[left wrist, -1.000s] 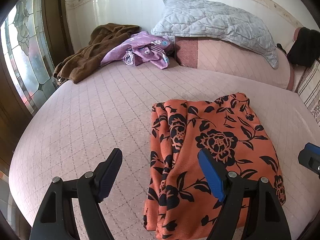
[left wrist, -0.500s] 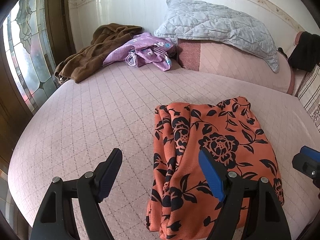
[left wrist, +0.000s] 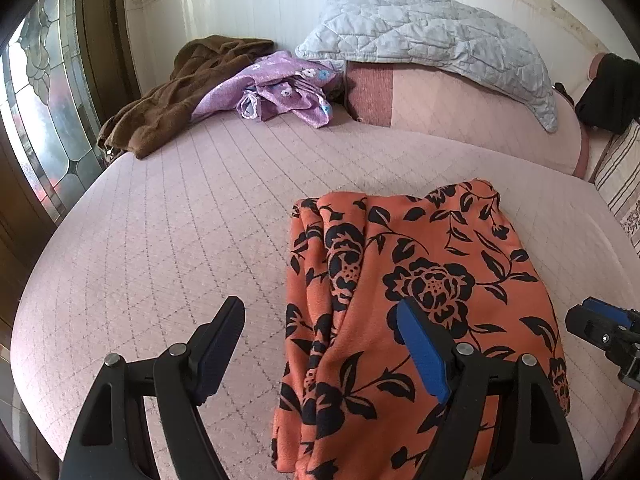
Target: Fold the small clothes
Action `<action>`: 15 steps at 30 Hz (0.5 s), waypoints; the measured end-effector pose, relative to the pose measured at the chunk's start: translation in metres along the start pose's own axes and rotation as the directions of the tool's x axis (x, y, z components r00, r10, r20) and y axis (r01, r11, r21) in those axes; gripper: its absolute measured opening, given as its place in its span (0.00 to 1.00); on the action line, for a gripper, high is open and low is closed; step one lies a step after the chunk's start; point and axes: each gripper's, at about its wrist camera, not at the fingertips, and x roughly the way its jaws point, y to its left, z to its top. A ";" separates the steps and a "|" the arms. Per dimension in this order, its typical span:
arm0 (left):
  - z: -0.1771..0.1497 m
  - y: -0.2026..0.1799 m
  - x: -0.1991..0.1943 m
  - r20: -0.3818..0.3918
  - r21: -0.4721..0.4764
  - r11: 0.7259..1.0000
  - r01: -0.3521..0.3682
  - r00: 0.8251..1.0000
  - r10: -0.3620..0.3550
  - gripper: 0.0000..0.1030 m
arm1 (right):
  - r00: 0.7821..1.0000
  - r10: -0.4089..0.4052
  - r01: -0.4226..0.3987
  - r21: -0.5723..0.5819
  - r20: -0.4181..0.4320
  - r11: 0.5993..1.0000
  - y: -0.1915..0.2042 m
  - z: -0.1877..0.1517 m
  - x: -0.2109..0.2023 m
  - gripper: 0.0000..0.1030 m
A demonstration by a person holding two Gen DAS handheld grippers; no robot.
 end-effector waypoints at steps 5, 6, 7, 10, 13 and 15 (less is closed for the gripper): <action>-0.002 -0.008 0.005 -0.004 0.028 0.999 -0.022 1.000 0.022 0.77 | 0.999 0.034 -0.035 0.041 0.010 0.999 -0.015 -0.001 0.003 0.63; -0.002 -0.009 0.006 -0.004 0.032 0.999 -0.026 1.000 0.026 0.77 | 0.999 0.042 -0.043 0.048 0.011 0.998 -0.017 -0.001 0.004 0.63; -0.002 -0.011 0.007 -0.005 0.035 0.999 -0.031 0.999 0.031 0.77 | 0.999 0.049 -0.049 0.053 0.012 0.997 -0.019 -0.001 0.004 0.63; -0.002 -0.013 0.009 -0.011 0.039 0.999 -0.038 0.999 0.039 0.77 | 0.998 0.066 -0.066 0.067 0.012 0.996 -0.025 -0.001 0.007 0.63; -0.002 -0.016 0.011 -0.011 0.045 0.998 -0.044 0.999 0.045 0.77 | 0.997 0.079 -0.080 0.074 0.012 0.994 -0.029 0.000 0.008 0.63; -0.002 -0.017 0.012 -0.013 0.049 0.998 -0.047 0.999 0.047 0.77 | 0.996 0.083 -0.084 0.073 0.013 0.994 -0.031 0.001 0.008 0.63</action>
